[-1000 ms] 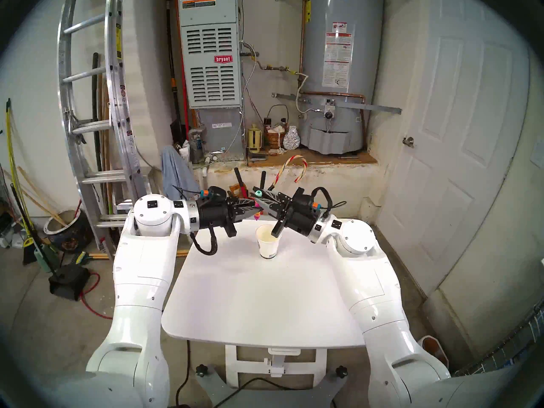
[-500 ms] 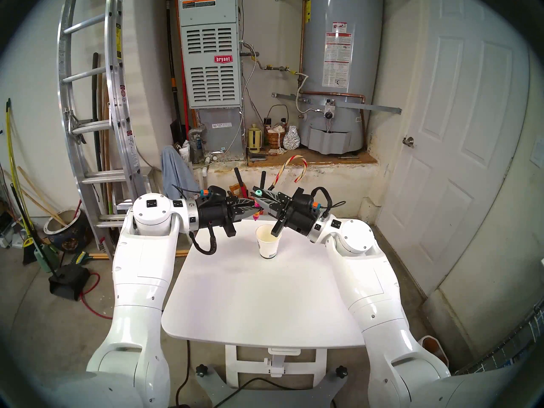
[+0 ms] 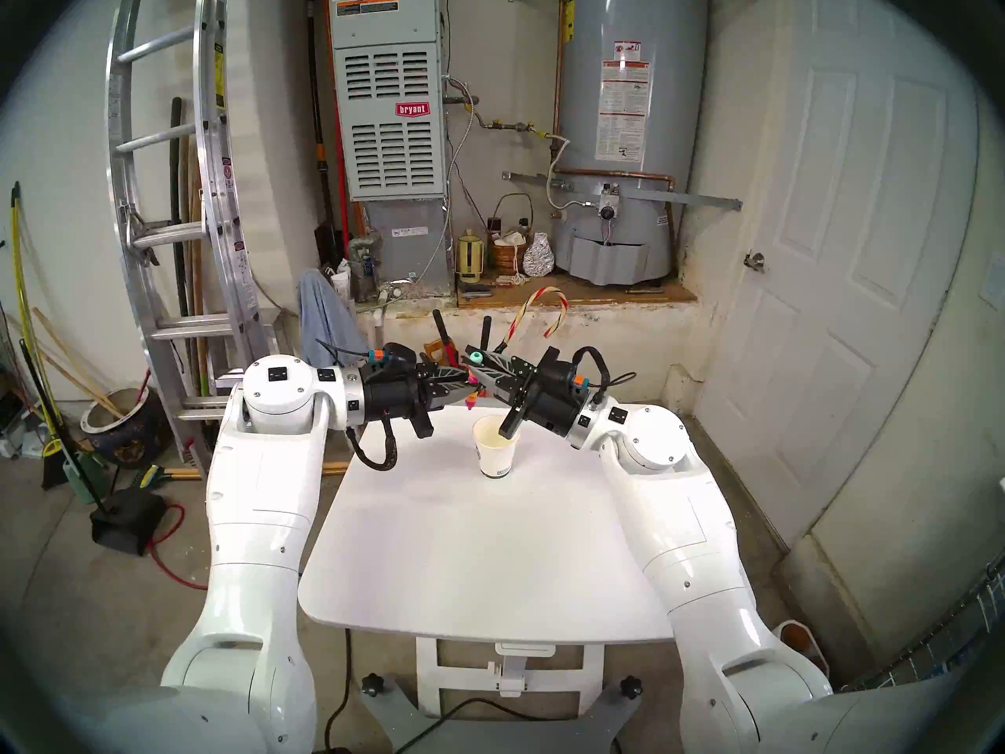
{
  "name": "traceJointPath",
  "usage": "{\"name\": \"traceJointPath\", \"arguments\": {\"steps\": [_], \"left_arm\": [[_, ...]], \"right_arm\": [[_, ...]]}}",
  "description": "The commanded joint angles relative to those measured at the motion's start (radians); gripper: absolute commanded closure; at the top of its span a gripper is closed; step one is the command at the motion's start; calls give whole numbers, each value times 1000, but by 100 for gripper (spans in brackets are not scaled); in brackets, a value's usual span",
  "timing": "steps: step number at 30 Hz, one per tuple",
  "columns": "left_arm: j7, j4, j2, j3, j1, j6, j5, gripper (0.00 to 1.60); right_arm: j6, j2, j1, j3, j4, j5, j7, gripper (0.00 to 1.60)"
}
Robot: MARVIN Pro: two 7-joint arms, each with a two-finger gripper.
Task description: Switch the marker to another color
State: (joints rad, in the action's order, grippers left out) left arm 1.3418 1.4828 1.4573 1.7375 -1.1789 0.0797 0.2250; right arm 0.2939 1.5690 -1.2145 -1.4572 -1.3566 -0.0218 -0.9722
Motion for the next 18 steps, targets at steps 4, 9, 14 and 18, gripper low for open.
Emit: {"name": "traceJointPath", "arguments": {"steps": [4,9,14,18], "left_arm": [[7,70,40,5,65,0,-33,160],[13,74,46,8,65,0,-28,160],[20,74,54,15,60,3,-21,160],[28,73,61,19,55,5,-16,160]], "right_arm": [[-9,-4,-12,15,21,14,0,160],[-9,-5,-13,16,21,16,2,160],[-8,-9,-10,11,20,13,8,160],[-8,-10,-8,9,17,9,10,160]]}}
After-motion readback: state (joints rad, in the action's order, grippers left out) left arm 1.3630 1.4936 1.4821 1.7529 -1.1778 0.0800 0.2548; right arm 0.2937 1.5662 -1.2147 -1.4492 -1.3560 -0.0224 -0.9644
